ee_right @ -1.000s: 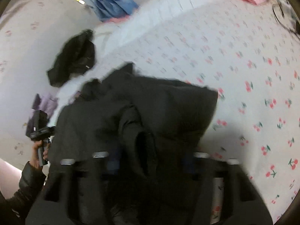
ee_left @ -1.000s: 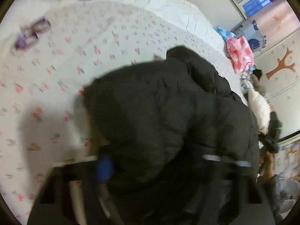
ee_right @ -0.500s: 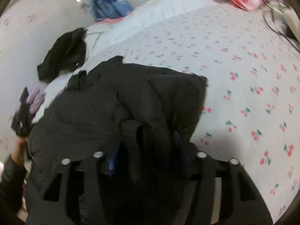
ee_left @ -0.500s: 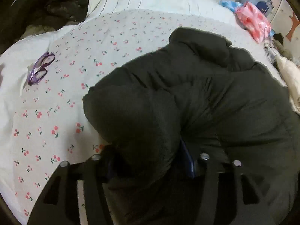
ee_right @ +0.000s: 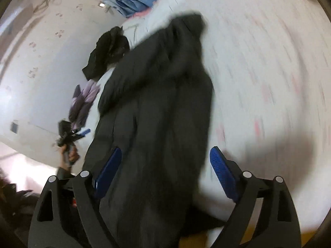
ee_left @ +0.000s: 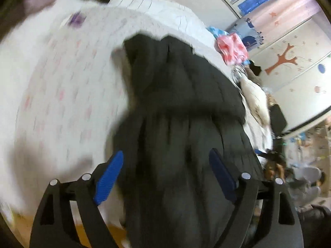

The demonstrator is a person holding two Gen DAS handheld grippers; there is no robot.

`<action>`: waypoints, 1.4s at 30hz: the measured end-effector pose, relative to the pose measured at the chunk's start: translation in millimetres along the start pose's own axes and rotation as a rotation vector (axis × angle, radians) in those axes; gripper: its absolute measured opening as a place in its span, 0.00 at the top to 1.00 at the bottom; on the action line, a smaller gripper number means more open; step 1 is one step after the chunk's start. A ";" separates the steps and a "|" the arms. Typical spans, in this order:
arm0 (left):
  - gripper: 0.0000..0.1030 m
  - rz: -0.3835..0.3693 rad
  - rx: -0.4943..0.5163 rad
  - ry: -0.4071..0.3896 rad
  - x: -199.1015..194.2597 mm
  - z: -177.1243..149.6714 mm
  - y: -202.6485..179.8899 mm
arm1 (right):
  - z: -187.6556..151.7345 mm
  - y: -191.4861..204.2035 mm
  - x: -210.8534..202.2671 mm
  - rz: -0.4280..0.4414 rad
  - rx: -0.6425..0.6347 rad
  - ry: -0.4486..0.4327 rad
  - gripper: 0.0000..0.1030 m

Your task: Fold large clothes

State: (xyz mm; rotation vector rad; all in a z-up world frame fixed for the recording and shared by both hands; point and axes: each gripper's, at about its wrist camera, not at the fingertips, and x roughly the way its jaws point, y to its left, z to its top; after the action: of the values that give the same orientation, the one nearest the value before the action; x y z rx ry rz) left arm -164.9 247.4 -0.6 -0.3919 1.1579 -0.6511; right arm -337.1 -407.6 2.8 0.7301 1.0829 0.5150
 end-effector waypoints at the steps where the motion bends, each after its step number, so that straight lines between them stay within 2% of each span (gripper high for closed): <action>1: 0.19 -0.039 -0.029 0.012 -6.5 -24.7 10.3 | -19.7 -8.6 -4.1 0.030 0.038 0.016 0.19; 3: 0.18 -0.086 -0.075 0.032 -8.9 -56.5 25.1 | -51.3 -21.6 -8.9 0.094 0.101 0.026 0.18; 5: 0.18 -0.133 -0.120 0.050 -8.4 -87.7 34.7 | -68.8 -29.5 -10.4 0.149 0.143 0.017 0.16; 9: 0.18 -0.286 -0.175 0.076 2.3 -127.6 46.8 | -104.4 -38.8 -2.2 0.237 0.203 0.021 0.14; 12: 0.09 -0.391 -0.176 0.087 12.7 -149.2 37.5 | -114.8 -31.7 9.8 0.307 0.200 0.041 0.11; 15: 0.08 -0.429 -0.162 0.090 22.4 -157.4 24.8 | -113.1 -23.6 22.1 0.342 0.195 0.046 0.10; 19: 0.08 -0.425 -0.170 0.089 29.1 -160.0 13.9 | -110.0 -12.4 32.6 0.358 0.176 0.044 0.11; 20: 0.08 -0.414 -0.167 0.096 31.0 -161.7 11.1 | -110.3 -7.7 33.6 0.357 0.158 0.040 0.15; 21: 0.08 -0.405 -0.162 0.111 32.2 -162.4 10.4 | -111.0 -0.4 33.9 0.352 0.129 0.031 0.27; 22: 0.07 -0.396 -0.153 0.132 36.1 -164.7 5.8 | -109.8 4.2 34.6 0.351 0.109 0.026 0.43; 23: 0.07 -0.390 -0.145 0.144 37.0 -166.9 4.4 | -112.5 9.4 34.4 0.354 0.088 0.015 0.53; 24: 0.07 -0.382 -0.137 0.145 38.0 -167.5 2.1 | -113.9 12.6 34.8 0.344 0.073 0.011 0.74; 26: 0.08 -0.372 -0.122 0.114 36.2 -169.4 -3.2 | -118.8 21.1 32.1 0.320 0.033 -0.001 0.81; 28: 0.26 -0.320 -0.105 0.088 32.7 -168.6 -10.9 | -119.6 30.9 23.9 0.343 0.000 -0.037 0.87; 29: 0.43 -0.306 -0.098 0.095 32.5 -168.2 -13.3 | -120.2 34.4 19.1 0.370 -0.013 -0.055 0.87; 30: 0.51 -0.283 -0.082 0.093 31.5 -167.6 -18.3 | -119.6 38.8 17.3 0.398 -0.018 -0.058 0.87; 32: 0.61 -0.247 -0.040 0.078 24.3 -167.2 -28.2 | -120.5 40.9 26.6 0.363 -0.013 -0.001 0.83; 35: 0.69 -0.221 -0.031 0.067 18.5 -162.6 -30.9 | -121.4 41.5 38.5 0.301 -0.020 0.051 0.81; 37: 0.75 -0.218 -0.037 0.043 12.2 -161.0 -35.1 | -121.1 48.2 32.5 0.311 -0.044 0.008 0.89; 39: 0.83 -0.236 -0.033 0.009 0.2 -160.7 -41.9 | -122.8 64.0 23.1 0.338 -0.085 -0.039 0.91; 42: 0.86 -0.271 -0.010 -0.053 -23.2 -158.1 -55.4 | -122.2 83.2 9.4 0.396 -0.126 -0.100 0.92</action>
State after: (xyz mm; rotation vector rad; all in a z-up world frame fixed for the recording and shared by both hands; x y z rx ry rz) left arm -332.7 227.5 -8.5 -0.5768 1.0673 -0.8656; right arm -448.1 -312.1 25.4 0.8536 0.8055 0.8673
